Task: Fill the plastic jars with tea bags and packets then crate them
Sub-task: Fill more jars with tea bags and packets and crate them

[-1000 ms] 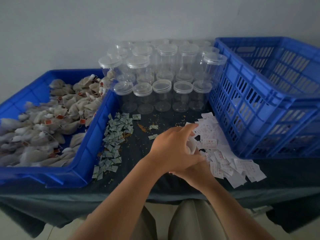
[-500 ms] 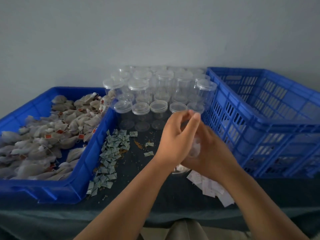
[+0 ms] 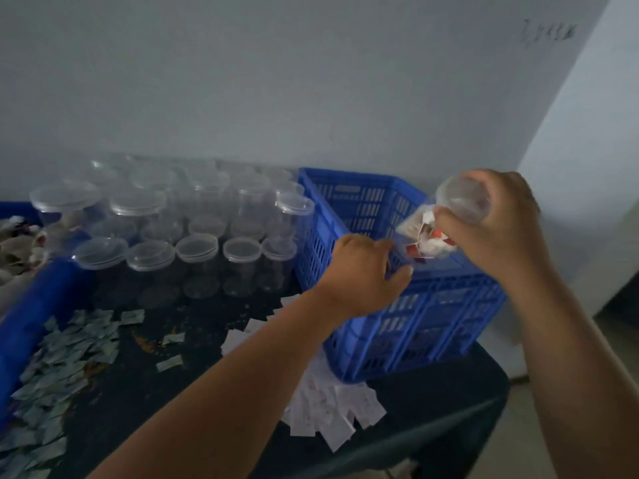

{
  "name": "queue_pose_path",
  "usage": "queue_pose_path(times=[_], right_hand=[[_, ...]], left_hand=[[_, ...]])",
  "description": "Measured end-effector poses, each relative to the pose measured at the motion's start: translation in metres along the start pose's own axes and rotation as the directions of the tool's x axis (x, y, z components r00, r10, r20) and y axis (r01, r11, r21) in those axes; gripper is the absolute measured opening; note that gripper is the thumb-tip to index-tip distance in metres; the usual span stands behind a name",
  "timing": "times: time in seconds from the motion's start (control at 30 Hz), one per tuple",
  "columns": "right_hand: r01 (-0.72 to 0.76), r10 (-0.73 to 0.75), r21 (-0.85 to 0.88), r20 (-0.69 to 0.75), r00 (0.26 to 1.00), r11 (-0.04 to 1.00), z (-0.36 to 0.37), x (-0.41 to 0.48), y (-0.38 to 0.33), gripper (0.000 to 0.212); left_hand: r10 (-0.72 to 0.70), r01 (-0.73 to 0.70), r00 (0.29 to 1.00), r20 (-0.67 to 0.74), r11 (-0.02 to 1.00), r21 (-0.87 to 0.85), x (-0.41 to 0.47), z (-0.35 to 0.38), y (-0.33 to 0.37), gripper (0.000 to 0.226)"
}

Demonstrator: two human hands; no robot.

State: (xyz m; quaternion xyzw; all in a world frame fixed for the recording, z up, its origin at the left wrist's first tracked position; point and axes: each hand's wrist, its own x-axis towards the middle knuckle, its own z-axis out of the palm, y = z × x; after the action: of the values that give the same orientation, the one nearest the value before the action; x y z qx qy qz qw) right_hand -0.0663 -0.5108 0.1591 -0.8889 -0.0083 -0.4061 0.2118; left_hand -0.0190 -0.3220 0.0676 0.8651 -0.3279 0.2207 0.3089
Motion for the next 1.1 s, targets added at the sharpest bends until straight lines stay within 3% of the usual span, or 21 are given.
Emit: queue_pose_path(times=[0.1, 0.2, 0.3, 0.43, 0.5, 0.63, 0.8, 0.87, 0.93, 0.97, 1.0, 1.07, 1.1], right_hand=[[-0.034, 0.05, -0.123, 0.131, 0.99, 0.992, 0.021, 0.027, 0.023, 0.08], [-0.042, 0.103, -0.215, 0.284, 0.953, 0.976, 0.054, 0.058, 0.048, 0.08], [0.035, 0.105, -0.332, 0.395, 0.913, 0.943, 0.093, 0.083, 0.07, 0.066], [0.166, 0.127, -0.484, 0.516, 0.847, 0.859, 0.141, 0.092, 0.079, 0.064], [0.286, 0.186, -0.548, 0.65, 0.736, 0.786, 0.161, 0.095, 0.075, 0.06], [0.502, 0.265, -0.448, 0.88, 0.394, 0.74, 0.184, 0.09, 0.075, 0.043], [0.387, 0.233, -0.225, 0.972, 0.028, 0.894, 0.189, 0.074, 0.092, 0.006], [0.3, 0.29, -0.267, 0.956, -0.034, 0.916, 0.187, 0.07, 0.091, 0.014], [0.205, 0.3, -0.288, 0.953, -0.031, 0.936, 0.183, 0.071, 0.09, 0.023], [0.182, 0.295, -0.294, 0.955, 0.023, 0.938, 0.181, 0.074, 0.09, 0.028], [0.197, 0.277, -0.3, 0.951, 0.136, 0.933, 0.179, 0.078, 0.09, 0.037], [0.232, 0.19, -0.325, 0.867, 0.461, 0.917, 0.168, 0.087, 0.083, 0.059], [0.214, 0.1, -0.282, 0.79, 0.605, 0.935, 0.16, 0.09, 0.076, 0.057]], left_hand=[[0.143, -0.178, 0.957, -0.253, 0.977, -0.119, -0.005, 0.019, -0.014, 0.048], [0.15, -0.239, 0.889, -0.432, 0.958, -0.16, -0.006, 0.029, -0.016, 0.045], [0.133, -0.235, 0.855, -0.502, 0.961, -0.146, -0.001, 0.037, -0.015, 0.041], [0.146, -0.257, 0.83, -0.538, 0.956, -0.138, 0.001, 0.044, -0.019, 0.04], [0.155, -0.264, 0.827, -0.54, 0.955, -0.131, 0.002, 0.046, -0.02, 0.04], [0.162, -0.273, 0.826, -0.539, 0.953, -0.132, 0.003, 0.048, -0.022, 0.04], [0.166, -0.279, 0.815, -0.556, 0.952, -0.125, 0.003, 0.047, -0.02, 0.037], [0.163, -0.27, 0.822, -0.546, 0.955, -0.122, 0.001, 0.047, -0.02, 0.038], [0.153, -0.261, 0.829, -0.538, 0.957, -0.13, 0.0, 0.043, -0.015, 0.037], [0.151, -0.257, 0.831, -0.535, 0.958, -0.129, -0.001, 0.043, -0.014, 0.036], [0.146, -0.252, 0.836, -0.529, 0.959, -0.134, 0.0, 0.042, -0.013, 0.035], [0.139, -0.24, 0.85, -0.509, 0.961, -0.14, 0.001, 0.04, -0.014, 0.035], [0.136, -0.233, 0.859, -0.494, 0.962, -0.142, 0.001, 0.039, -0.015, 0.036]])
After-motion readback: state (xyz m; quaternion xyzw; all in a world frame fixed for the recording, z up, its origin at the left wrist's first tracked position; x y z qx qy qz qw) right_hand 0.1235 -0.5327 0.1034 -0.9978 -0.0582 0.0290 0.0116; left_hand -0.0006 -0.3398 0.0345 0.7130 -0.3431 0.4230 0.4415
